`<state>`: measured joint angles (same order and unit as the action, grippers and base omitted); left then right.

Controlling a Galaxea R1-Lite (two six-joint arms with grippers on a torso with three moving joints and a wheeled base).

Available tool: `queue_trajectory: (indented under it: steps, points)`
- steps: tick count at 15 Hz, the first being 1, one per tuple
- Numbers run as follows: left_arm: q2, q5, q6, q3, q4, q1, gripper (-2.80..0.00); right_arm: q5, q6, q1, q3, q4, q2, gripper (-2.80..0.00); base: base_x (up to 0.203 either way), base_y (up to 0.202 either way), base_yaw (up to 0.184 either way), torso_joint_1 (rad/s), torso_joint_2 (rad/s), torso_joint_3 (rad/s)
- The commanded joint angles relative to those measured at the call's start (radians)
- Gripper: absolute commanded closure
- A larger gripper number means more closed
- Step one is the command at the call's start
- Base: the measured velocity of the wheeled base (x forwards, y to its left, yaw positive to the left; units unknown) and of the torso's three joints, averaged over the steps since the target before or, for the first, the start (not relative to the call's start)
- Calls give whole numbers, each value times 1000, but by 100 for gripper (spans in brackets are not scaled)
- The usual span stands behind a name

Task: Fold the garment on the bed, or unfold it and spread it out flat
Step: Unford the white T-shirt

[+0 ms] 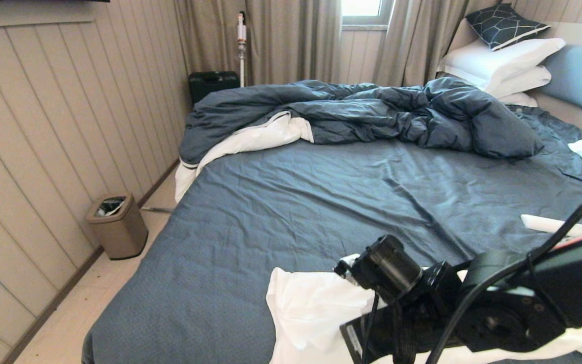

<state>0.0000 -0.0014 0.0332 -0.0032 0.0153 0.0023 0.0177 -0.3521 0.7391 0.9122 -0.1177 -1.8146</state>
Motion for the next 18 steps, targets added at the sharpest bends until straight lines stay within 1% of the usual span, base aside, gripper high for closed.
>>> queue_trajectory:
  steps: [1, 4, 6, 9, 11, 14, 18]
  points:
    - [0, 1, 1, 0, 0, 0, 0, 0, 2, -78, 98, -39, 31, 0, 0, 0, 0, 0, 0, 0]
    - [0, 0, 1, 0, 0, 1, 0, 2, 33, -148, 235, -70, -36, 0, 0, 0, 0, 0, 0, 0]
    - [0, 0, -1, 0, 0, 1, 0, 1, 42, -156, 340, -89, -87, 0, 0, 0, 0, 0, 0, 0]
    - [0, 0, 0, 0, 0, 0, 0, -4, 46, -167, 504, -153, -156, 0, 0, 0, 0, 0, 0, 0]
    - [0, 0, -1, 0, 0, 0, 0, -26, 54, -193, 599, -180, -214, 0, 0, 0, 0, 0, 0, 0]
    - [0, 0, -1, 0, 0, 0, 0, -61, 79, -240, 776, -231, -315, 0, 0, 0, 0, 0, 0, 0]
    - [0, 0, -1, 0, 0, 0, 0, -70, 85, -301, 955, -301, -380, 0, 0, 0, 0, 0, 0, 0]
